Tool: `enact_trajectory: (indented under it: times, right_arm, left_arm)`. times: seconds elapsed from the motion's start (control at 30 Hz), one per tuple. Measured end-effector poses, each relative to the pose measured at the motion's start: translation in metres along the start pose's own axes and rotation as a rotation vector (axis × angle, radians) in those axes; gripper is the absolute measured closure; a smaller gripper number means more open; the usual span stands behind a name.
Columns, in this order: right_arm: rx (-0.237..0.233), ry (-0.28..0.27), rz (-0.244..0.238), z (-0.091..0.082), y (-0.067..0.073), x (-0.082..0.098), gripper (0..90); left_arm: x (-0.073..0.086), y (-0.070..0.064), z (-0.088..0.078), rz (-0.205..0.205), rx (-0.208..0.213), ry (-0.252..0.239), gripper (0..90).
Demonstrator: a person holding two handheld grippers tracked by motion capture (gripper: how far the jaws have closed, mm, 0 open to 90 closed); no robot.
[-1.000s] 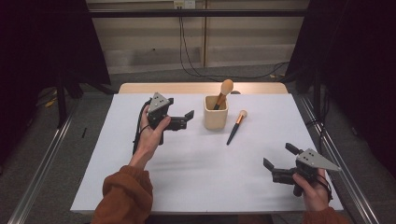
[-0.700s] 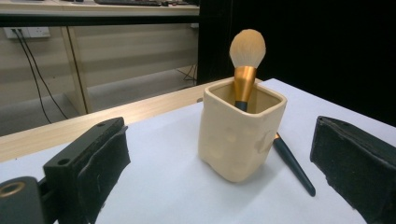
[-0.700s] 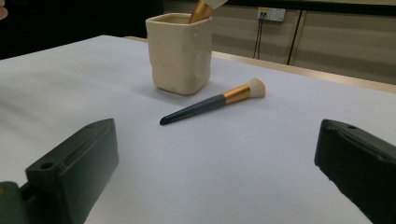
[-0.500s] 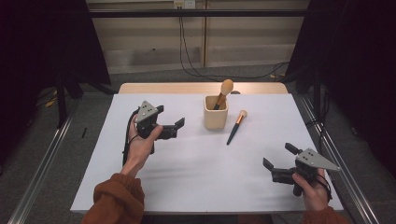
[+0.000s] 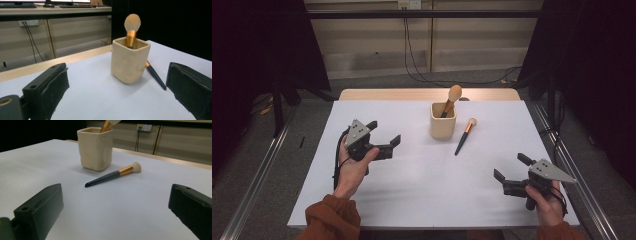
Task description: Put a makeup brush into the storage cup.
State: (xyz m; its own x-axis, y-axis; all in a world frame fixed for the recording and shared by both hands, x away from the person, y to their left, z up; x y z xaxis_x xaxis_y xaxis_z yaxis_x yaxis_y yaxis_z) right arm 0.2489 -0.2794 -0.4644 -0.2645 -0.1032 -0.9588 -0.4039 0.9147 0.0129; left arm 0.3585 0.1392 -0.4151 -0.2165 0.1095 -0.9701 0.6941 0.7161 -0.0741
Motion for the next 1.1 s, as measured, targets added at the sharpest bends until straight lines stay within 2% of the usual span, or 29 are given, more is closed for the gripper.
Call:
enact_trajectory:
  times: [0.1,0.2,0.43,0.5,0.67,0.87,0.97,1.1]
  right_arm:
    - [0.002,0.0,-0.001,0.0,0.0,0.0,0.0]
    - [0.004,0.001,-0.004,-0.001,0.0,0.0,0.0]
    - [0.006,0.001,-0.008,-0.001,-0.001,0.0,0.0]
    - [0.005,0.001,-0.006,-0.001,0.0,0.0,0.0]
    - [0.012,0.004,-0.001,0.0,0.0,0.0,0.0]
    - [0.016,0.003,-0.002,-0.002,0.0,0.001,0.0]
    - [0.022,0.005,0.002,-0.003,-0.001,0.001,0.0]
    - [0.024,0.001,0.003,-0.004,-0.002,0.001,0.0]
  left_arm:
    - [0.005,0.001,-0.01,-0.013,-0.012,-0.006,4.2]
    - [0.012,0.004,-0.019,-0.003,-0.05,0.019,4.2]
    - [0.021,0.005,-0.038,0.0,-0.049,0.032,4.3]
    - [0.022,0.005,-0.043,0.013,-0.061,0.035,4.1]
    - [0.027,0.01,-0.055,-0.004,-0.104,0.023,3.6]
    - [0.037,0.012,-0.066,-0.004,-0.099,0.046,3.8]
    - [0.04,0.012,-0.07,-0.03,-0.105,0.041,3.9]
    - [0.041,0.01,-0.078,-0.026,-0.116,0.034,4.2]
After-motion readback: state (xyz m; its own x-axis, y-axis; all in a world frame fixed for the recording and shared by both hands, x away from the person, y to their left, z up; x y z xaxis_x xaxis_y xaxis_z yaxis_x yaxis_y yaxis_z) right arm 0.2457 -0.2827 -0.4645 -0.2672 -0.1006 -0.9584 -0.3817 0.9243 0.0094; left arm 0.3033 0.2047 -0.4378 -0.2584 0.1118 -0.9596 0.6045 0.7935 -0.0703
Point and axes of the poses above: each handheld gripper's, and its own axes: z roughly forward along the jaws, x roughly out of its underside, y roughly to its left, the point moved 4 cm from there along z, roughly forward along the jaws, and after that the axes turned 2 degrees about x, right-handed, at the moved point
